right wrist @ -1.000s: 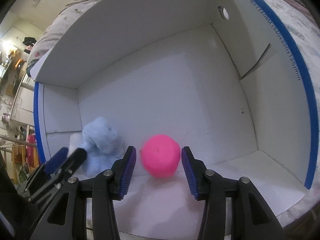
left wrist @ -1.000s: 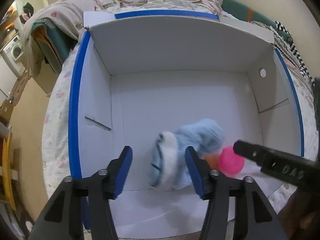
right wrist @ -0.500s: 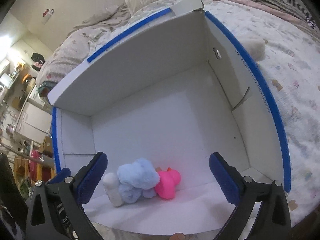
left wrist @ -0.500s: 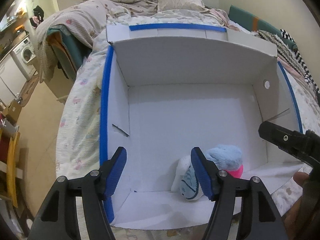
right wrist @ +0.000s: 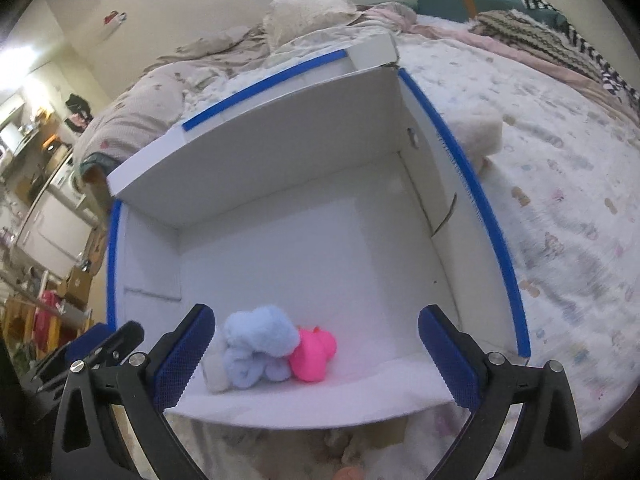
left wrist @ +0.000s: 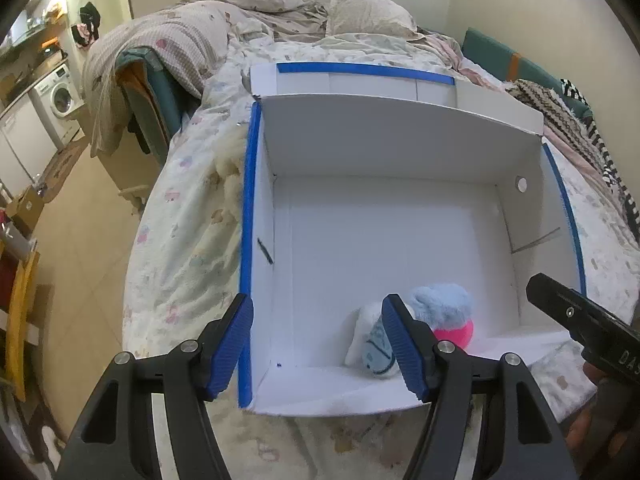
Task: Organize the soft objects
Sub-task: 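Open both tools to release the plush and pink toy in the box, then withdraw both tools and lower the left tool toward the plastic bag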
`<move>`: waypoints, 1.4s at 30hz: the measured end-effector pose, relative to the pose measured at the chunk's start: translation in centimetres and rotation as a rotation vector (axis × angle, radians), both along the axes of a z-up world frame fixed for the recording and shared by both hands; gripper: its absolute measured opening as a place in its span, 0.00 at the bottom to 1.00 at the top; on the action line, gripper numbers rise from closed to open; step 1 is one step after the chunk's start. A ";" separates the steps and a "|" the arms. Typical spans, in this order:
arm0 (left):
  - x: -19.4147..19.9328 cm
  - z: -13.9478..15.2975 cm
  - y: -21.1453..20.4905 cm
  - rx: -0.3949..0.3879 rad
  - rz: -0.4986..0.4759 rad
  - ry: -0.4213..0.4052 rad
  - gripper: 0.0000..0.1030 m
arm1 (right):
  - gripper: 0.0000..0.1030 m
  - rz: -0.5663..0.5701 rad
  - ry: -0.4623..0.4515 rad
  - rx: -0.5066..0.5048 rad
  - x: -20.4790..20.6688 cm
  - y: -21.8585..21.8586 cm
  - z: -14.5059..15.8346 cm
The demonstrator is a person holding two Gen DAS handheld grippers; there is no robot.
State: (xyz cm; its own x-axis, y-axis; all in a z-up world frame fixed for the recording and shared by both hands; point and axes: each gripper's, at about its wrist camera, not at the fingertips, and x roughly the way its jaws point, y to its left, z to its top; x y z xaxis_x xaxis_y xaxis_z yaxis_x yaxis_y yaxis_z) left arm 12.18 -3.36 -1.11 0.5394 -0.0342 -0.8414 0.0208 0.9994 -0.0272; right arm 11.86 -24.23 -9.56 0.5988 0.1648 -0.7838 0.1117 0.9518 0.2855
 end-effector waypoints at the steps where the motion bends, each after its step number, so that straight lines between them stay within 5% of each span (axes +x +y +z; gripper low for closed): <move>1: -0.4 0.1 0.3 -0.009 0.007 -0.001 0.62 | 1.00 0.012 0.002 0.006 -0.2 0.1 0.1; 11: -3.5 0.0 1.8 -0.009 0.033 0.011 0.62 | 1.00 0.073 0.019 0.081 -1.9 -0.1 0.4; 24: -6.9 -1.6 3.8 -0.027 0.032 0.057 0.62 | 1.00 0.098 0.042 -0.029 -5.2 0.0 -0.3; 42: -3.5 -11.8 -1.9 -0.063 -0.127 0.338 0.62 | 1.00 0.033 0.147 0.083 -6.8 -3.8 -3.5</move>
State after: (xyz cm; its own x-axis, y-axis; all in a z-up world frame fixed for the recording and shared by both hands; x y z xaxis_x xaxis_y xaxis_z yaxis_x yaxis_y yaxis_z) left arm 8.66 -5.26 -12.93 0.2197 -0.1404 -0.9654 0.1240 0.9856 -0.1151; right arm 5.08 -28.01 -13.10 0.4721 0.2503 -0.8452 0.1270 0.9295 0.3462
